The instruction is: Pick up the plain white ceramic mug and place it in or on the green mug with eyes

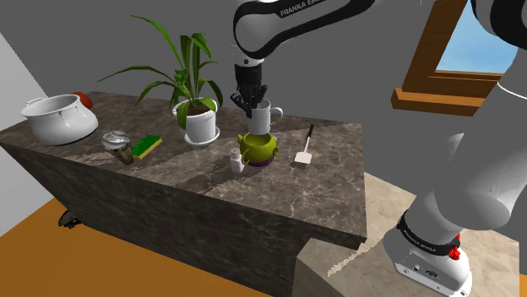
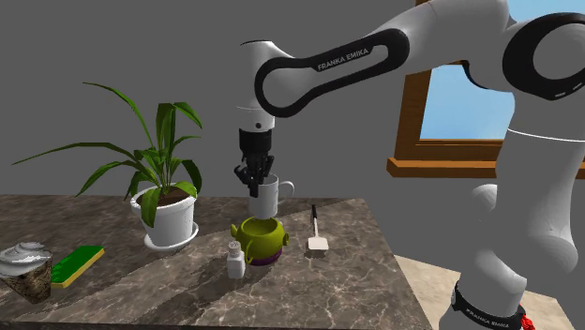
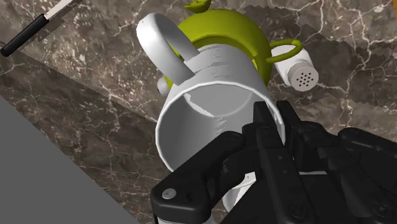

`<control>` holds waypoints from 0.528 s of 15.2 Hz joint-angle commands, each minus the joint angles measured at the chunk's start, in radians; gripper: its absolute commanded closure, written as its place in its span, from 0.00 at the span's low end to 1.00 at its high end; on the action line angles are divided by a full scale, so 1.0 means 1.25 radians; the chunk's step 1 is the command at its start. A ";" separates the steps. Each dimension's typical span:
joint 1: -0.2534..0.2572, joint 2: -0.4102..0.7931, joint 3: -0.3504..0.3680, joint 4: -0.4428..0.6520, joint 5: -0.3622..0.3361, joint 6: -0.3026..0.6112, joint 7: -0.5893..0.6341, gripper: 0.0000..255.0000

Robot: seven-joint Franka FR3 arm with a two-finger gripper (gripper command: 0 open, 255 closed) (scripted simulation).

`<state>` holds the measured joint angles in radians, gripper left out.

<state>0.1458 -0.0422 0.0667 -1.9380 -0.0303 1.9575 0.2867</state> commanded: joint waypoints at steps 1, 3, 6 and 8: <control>0.000 0.003 0.000 -0.018 -0.001 0.021 0.001 1.00; 0.000 0.007 0.000 -0.035 -0.001 0.042 0.001 1.00; 0.000 0.014 0.000 -0.059 -0.002 0.074 0.003 1.00; 0.000 0.017 0.000 -0.069 -0.003 0.087 0.003 1.00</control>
<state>0.1463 -0.0213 0.0673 -2.0186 -0.0334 2.0587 0.2918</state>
